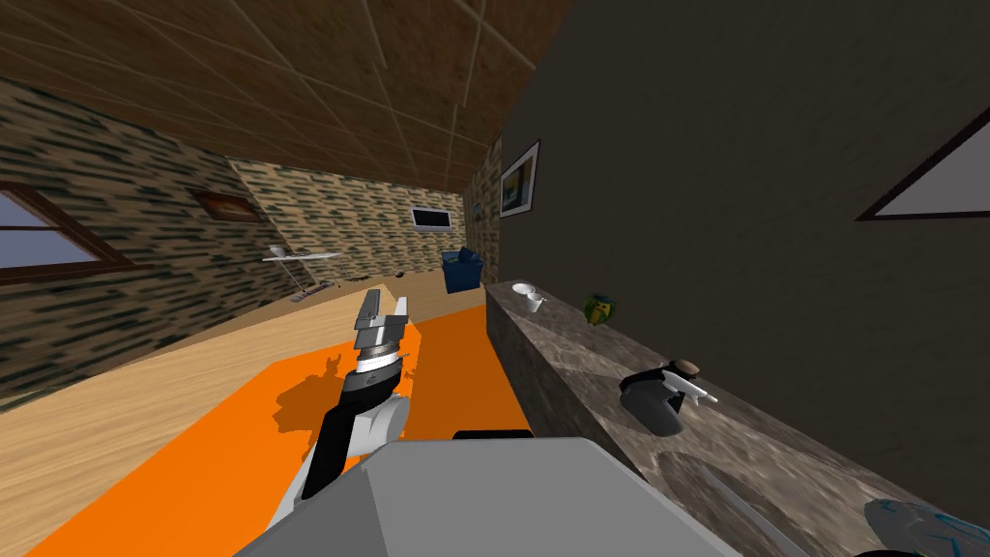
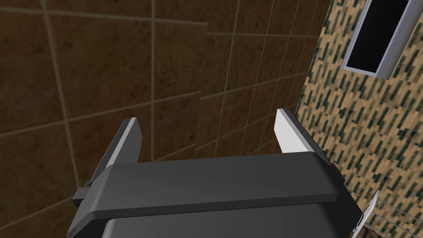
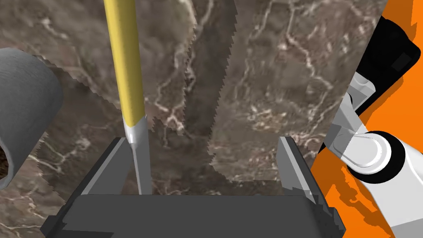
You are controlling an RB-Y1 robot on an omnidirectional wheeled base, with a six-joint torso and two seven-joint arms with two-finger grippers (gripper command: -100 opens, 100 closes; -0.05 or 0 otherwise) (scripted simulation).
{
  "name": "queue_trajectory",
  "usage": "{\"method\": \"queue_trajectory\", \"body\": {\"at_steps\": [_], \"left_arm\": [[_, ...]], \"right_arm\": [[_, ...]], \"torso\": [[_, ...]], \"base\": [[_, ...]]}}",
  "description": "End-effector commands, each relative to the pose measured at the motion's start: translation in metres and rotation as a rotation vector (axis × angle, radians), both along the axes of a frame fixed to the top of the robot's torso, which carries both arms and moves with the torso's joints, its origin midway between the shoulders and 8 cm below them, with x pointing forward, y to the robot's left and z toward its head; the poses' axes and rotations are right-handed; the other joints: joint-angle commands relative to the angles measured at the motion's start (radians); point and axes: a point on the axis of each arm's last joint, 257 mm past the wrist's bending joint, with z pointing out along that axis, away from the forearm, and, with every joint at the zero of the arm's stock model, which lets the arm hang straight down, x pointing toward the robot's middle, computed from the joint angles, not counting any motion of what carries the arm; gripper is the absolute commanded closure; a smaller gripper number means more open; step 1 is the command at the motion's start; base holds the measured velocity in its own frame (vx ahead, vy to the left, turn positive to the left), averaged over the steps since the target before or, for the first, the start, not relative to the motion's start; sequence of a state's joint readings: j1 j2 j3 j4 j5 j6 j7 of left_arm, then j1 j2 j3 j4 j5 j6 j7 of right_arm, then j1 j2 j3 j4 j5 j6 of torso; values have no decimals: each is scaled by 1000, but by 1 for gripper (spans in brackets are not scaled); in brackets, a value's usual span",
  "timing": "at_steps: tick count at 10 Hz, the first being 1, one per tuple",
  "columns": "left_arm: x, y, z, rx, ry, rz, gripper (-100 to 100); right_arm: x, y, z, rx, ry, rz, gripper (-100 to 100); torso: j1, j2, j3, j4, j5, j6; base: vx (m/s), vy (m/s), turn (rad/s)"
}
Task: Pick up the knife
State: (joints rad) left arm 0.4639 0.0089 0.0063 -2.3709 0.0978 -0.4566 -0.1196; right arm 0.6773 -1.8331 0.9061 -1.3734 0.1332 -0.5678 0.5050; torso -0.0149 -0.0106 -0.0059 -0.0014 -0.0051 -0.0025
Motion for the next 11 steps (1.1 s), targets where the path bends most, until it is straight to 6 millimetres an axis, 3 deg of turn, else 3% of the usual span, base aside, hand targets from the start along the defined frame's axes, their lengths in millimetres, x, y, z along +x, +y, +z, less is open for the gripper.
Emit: {"method": "queue_trajectory", "body": {"at_steps": [1, 3, 4, 8, 9, 11], "left_arm": [[0, 0, 0, 0, 0, 0, 0], [0, 0, 0, 0, 0, 0, 0], [0, 0, 0, 0, 0, 0, 0], [0, 0, 0, 0, 0, 0, 0], [0, 0, 0, 0, 0, 0, 0], [0, 0, 0, 0, 0, 0, 0]], "right_arm": [[-31, -2, -2, 4, 28, -30, -100], [-21, -2, -2, 3, -10, -22, -100], [-54, -3, -2, 3, 30, -54, -100], [-43, -5, -3, -2, -15, -44, -100], [-75, -6, -1, -5, 21, -68, -100], [-69, -7, -2, -11, -3, -67, -100]], "torso": [[0, 0, 0, 0, 0, 0], [1, 0, 0, 0, 0, 0], [0, 0, 0, 0, 0, 0], [0, 1, 1, 0, 0, 0], [0, 2, 1, 0, 0, 0], [1, 0, 0, 0, 0, 0]], "base": [[29, 21, 123], [25, 15, 54], [26, 23, 168], [11, 8, 9], [26, 20, 158], [25, 14, 42]]}}
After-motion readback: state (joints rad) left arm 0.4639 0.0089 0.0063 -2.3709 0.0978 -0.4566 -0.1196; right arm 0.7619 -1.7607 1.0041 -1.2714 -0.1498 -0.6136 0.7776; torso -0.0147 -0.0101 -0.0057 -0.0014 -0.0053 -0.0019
